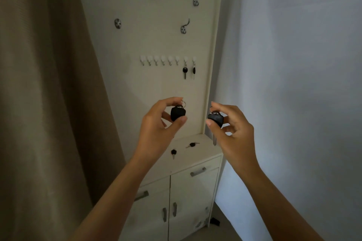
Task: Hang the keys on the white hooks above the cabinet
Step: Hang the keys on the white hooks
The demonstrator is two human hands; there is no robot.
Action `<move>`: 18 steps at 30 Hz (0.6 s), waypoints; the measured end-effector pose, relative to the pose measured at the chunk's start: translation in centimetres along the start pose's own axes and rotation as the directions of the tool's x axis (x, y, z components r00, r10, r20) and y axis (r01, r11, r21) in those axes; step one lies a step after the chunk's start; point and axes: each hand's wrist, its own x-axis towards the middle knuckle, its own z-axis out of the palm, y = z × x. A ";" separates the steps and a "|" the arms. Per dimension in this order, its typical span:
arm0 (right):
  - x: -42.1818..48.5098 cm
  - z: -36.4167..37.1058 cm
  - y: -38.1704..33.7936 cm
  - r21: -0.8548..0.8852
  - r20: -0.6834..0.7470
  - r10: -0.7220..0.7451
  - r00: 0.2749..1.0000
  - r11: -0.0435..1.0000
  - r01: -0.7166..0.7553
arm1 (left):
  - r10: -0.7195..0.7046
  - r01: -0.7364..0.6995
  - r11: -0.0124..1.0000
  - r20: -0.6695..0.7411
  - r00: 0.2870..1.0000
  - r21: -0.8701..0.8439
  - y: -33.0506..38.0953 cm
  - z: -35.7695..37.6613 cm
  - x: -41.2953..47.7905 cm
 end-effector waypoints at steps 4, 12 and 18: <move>4.0 2.2 5.2 0.031 0.018 0.002 1.000 1.000 -0.002 | -0.030 0.030 0.999 -0.020 0.999 0.011 -4.0 1.9 4.0; 13.1 6.9 17.3 0.133 0.090 -0.007 0.996 0.991 -0.005 | -0.093 0.103 0.991 -0.117 0.989 0.083 -12.1 6.8 12.9; 21.6 10.5 25.7 0.183 0.154 -0.043 0.987 0.983 0.014 | -0.093 0.125 0.982 -0.210 0.973 0.144 -17.5 10.4 21.4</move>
